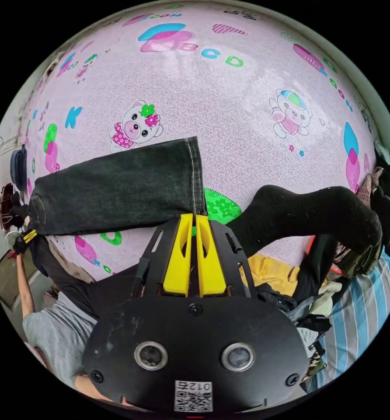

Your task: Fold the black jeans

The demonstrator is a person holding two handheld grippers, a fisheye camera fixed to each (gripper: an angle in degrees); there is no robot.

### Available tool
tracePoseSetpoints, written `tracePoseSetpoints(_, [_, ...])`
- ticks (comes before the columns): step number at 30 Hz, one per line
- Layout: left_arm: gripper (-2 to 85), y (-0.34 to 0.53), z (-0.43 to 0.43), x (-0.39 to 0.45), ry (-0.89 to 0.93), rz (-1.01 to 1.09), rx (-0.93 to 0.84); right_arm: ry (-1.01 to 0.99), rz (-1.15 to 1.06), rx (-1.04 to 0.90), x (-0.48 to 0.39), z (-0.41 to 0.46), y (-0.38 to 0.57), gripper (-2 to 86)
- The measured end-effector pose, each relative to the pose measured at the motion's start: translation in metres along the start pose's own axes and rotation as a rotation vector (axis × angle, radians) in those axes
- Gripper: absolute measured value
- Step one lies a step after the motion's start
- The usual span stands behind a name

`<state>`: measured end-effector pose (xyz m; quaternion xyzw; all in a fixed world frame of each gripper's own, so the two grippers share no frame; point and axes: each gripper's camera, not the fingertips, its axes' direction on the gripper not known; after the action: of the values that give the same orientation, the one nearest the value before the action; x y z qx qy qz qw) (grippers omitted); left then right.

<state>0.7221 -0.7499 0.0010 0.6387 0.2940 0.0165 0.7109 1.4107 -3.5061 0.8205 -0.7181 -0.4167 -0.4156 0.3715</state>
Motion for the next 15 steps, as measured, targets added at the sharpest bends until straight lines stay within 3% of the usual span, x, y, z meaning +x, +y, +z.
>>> tracePoseSetpoints(3, [0.0, 0.0, 0.004, 0.009, -0.036, 0.018, -0.009, 0.086, 0.047, 0.047, 0.001, 0.02, -0.001, 0.6])
tracePoseSetpoints(6, [0.1, 0.023, -0.007, 0.001, -0.038, -0.072, 0.085, 0.054, 0.107, 0.277, 0.013, 0.01, 0.016, 4.0])
tracePoseSetpoints(11, [0.0, 0.086, -0.035, -0.041, 0.041, -0.344, 0.355, -0.358, 0.312, 0.57, 0.057, -0.011, 0.067, 6.1])
tracePoseSetpoints(15, [0.0, 0.108, -0.047, -0.061, 0.051, -0.424, 0.451, -0.558, 0.372, 0.572, 0.064, 0.007, 0.095, 7.0])
